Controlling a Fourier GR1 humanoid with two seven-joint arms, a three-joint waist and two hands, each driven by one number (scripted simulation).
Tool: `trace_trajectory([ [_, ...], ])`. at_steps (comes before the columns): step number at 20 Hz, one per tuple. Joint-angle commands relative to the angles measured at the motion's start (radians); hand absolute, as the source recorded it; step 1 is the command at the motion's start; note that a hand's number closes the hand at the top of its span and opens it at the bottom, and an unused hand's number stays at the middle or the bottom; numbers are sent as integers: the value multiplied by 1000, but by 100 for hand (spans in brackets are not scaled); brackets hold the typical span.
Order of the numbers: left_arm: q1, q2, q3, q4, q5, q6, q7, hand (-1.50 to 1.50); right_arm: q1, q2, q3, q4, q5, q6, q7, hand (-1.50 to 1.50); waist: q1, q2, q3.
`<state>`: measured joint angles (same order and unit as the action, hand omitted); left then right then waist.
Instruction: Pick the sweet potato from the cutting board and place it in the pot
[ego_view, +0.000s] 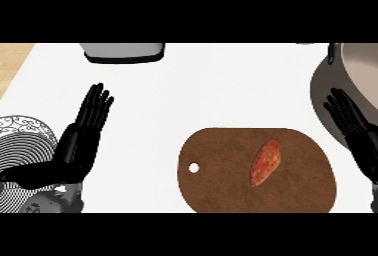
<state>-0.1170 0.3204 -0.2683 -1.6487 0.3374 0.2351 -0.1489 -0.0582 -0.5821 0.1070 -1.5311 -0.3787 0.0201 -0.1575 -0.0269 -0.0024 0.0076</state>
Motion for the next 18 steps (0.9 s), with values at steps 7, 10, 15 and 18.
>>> trace_trajectory([
  [7,-13,82,119,56,-34,87,131,0,24,-283,-102,105,327,-95,-100,150,37,22,-35],
  [10,-71,121,182,80,9,84,247,0,56,73,-153,209,239,-360,-191,-150,24,5,-6],
  [15,-29,95,165,-17,-38,116,305,0,164,106,-194,99,212,-273,-407,-150,22,0,-7],
  [18,-72,98,204,32,-48,89,331,0,181,35,-217,-19,227,-221,-301,-150,21,1,-8],
])
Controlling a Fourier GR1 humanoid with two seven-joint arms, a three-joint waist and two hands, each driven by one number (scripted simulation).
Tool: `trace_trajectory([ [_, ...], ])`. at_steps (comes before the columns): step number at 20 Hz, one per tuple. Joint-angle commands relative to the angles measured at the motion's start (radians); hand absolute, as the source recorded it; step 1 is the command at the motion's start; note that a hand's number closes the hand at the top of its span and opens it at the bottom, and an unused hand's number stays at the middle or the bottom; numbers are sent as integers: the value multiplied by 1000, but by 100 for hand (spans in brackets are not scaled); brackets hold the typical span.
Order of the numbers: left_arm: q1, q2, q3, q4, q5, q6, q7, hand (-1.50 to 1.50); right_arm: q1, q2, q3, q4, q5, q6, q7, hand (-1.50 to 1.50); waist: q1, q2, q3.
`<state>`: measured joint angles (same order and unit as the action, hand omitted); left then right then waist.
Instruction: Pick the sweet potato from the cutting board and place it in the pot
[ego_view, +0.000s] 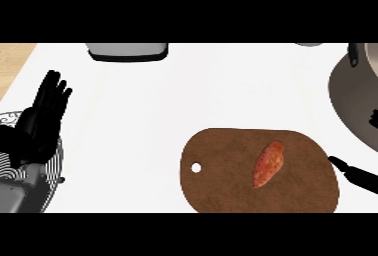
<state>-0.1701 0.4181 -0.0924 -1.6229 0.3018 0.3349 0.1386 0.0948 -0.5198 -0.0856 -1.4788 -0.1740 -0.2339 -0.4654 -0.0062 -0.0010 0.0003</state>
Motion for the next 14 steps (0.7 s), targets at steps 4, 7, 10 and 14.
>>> trace_trajectory([
  [4,30,-15,24,8,2,-29,-8,0,72,-146,71,-284,58,91,297,-150,-7,-2,-4],
  [7,13,-1,16,-17,-16,-22,22,0,29,-263,97,-287,44,219,436,-150,4,-2,-3],
  [10,5,-32,-12,-12,-39,0,21,0,-9,-308,200,-329,124,255,571,-150,16,2,-3],
  [14,-42,-21,16,48,-34,-22,15,0,-82,-347,304,-429,167,319,797,-150,15,5,-4],
])
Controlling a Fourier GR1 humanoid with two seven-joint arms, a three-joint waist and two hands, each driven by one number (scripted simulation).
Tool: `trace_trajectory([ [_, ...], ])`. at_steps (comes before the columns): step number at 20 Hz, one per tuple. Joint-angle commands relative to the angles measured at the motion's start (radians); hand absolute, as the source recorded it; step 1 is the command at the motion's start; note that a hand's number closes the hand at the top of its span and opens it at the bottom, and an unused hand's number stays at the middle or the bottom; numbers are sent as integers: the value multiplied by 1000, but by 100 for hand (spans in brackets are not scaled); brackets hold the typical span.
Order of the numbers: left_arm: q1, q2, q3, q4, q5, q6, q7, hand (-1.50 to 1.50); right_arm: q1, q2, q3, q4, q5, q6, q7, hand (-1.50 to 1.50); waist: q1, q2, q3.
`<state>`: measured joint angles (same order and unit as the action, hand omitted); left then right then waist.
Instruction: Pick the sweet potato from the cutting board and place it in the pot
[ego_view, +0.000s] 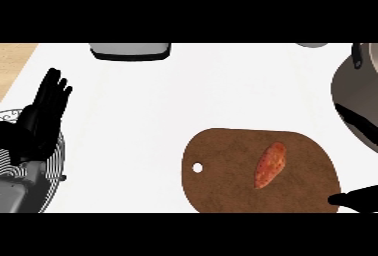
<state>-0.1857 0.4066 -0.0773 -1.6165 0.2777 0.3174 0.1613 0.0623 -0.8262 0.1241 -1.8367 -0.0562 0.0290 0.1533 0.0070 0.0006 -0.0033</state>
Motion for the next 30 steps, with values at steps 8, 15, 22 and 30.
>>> trace_trajectory([
  [8,-2,-31,34,45,-13,-60,-40,0,-244,118,214,-66,81,142,487,-150,2,1,3],
  [15,-2,-70,53,-5,-70,-46,37,0,-244,250,215,-54,183,223,543,-150,-5,-1,3],
  [22,-28,-72,108,22,-56,-121,31,0,-208,323,224,-13,315,250,593,-150,-8,-1,3],
  [30,11,-102,133,19,-117,-149,8,0,-227,452,200,104,449,253,482,-150,-4,0,3],
])
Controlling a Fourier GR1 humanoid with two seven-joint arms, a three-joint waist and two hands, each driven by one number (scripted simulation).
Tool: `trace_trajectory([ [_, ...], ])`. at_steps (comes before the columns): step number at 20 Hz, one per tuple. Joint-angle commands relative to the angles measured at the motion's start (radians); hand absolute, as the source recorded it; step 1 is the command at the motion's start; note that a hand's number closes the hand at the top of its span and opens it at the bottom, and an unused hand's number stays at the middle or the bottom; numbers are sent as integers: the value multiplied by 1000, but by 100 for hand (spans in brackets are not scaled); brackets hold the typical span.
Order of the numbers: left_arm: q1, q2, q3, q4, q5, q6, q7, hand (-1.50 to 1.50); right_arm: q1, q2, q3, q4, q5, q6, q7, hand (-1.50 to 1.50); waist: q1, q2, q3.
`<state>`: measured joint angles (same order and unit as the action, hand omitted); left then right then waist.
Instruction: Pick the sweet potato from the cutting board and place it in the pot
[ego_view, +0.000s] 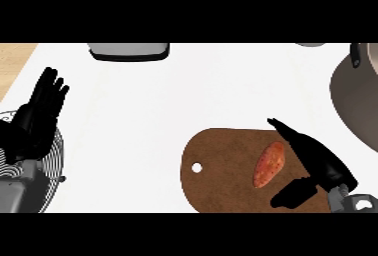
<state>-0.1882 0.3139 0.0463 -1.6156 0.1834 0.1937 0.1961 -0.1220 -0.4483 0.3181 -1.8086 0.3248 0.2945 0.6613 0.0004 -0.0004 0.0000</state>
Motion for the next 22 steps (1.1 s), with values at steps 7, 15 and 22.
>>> trace_trajectory([
  [7,39,-67,-11,-64,-62,-5,23,0,-29,85,-72,212,127,22,-133,-150,3,0,0],
  [15,-27,-86,8,-34,-74,-4,53,0,-51,90,-18,312,258,4,-326,150,6,2,1],
  [22,-63,-81,44,-29,-85,-26,90,0,-47,146,-54,319,302,36,-352,150,0,0,0],
])
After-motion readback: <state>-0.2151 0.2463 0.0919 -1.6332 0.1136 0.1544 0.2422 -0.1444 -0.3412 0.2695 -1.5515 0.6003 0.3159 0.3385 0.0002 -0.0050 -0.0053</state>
